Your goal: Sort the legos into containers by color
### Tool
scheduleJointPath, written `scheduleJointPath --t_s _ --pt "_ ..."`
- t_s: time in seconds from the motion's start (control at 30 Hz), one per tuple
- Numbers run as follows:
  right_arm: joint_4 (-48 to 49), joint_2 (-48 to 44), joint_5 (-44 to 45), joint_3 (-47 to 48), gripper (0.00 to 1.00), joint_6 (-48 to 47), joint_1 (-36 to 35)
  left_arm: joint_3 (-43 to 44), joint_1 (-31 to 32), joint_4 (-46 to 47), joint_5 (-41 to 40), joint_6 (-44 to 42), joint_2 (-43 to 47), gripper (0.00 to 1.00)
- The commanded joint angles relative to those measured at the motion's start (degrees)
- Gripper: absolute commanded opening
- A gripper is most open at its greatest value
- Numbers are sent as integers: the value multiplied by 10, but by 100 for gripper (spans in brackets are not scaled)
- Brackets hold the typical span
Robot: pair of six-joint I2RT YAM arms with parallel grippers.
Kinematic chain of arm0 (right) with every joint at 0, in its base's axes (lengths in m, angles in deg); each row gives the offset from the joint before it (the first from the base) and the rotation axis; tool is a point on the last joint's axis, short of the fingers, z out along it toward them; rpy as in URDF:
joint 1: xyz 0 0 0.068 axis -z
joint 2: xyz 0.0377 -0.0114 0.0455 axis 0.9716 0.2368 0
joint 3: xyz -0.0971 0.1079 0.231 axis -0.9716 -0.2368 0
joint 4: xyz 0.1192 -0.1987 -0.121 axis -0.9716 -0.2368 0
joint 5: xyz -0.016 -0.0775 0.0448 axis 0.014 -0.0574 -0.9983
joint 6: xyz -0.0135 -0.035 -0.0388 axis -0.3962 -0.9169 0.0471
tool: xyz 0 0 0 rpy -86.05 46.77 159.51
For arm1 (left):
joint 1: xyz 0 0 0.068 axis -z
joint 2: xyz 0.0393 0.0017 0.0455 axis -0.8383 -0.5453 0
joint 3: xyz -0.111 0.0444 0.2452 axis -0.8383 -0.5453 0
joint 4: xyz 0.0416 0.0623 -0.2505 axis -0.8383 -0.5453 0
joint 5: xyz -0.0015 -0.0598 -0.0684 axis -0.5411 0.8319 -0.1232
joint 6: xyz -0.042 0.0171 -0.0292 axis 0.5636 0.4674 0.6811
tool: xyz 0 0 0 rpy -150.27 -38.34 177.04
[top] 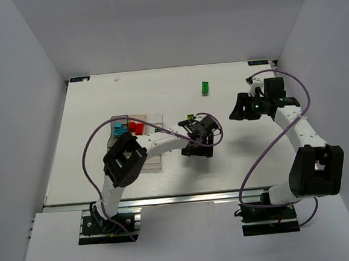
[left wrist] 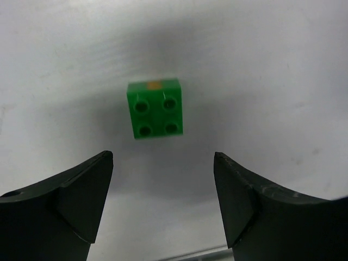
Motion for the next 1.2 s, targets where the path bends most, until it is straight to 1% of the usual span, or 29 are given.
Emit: scheduleJointPath --t_s 0.0,0.1,0.23,0.33,0.37,0.47,0.5,0.57,0.6,0.67,0.7,0.73,0.77,0.8,0.83,0.93,0.97,1.03,1.1,1.17 --pt "-4 -25 -40 -3 61 -16 25 72 2 -44 -74 -17 -14 84" --pt "-4 -24 -56 -3 61 -16 34 102 2 -50 -86 -29 -50 84" --pt "-7 -21 -66 -2 61 -16 41 131 2 -55 -94 -41 -85 82" --pt "-10 -22 -67 1 61 -18 48 147 2 -66 -95 -39 -104 71" --pt "-11 -21 -68 1 61 -20 49 151 2 -67 -97 -38 -106 60" --pt "-14 -25 -71 -2 60 -20 53 145 2 -65 -108 -34 -98 42" --pt "-15 -27 -74 -5 59 -37 52 145 2 -67 -112 -34 -90 30" --pt "-14 -32 -83 -11 58 -58 51 147 -3 -70 -124 -28 -77 19" --pt "-18 -35 -85 -20 58 -70 48 148 -3 -74 -128 -25 -57 8" --pt "-20 -44 -93 -33 61 -108 42 136 -15 -78 -144 -15 -27 0" --pt "-22 -47 -93 -39 62 -121 41 125 -15 -74 -152 -14 -7 0" --pt "-23 -47 -91 -49 63 -132 41 111 -27 -71 -165 -13 40 0" --pt "-24 -50 -84 -54 64 -142 39 97 -34 -65 -174 -10 63 0" --pt "-23 -52 -80 -59 64 -152 35 68 -43 -61 -184 -11 87 0" --pt "-20 -52 -77 -67 64 -154 35 54 -66 -58 -188 -13 128 0" --pt "-15 -47 -78 -75 65 -152 28 4 -107 -61 -199 -25 179 0" --pt "-14 -44 -79 -75 65 -152 24 -6 -133 -56 -196 -34 186 0" --pt "-13 -36 -78 -72 68 -161 12 -36 -153 -46 -189 -61 195 0" --pt "-12 -29 -73 -69 70 -171 -9 -51 -179 -38 -177 -84 197 0" --pt "-13 -18 -62 -60 72 -181 -15 -52 -197 -32 -171 -93 187 0"
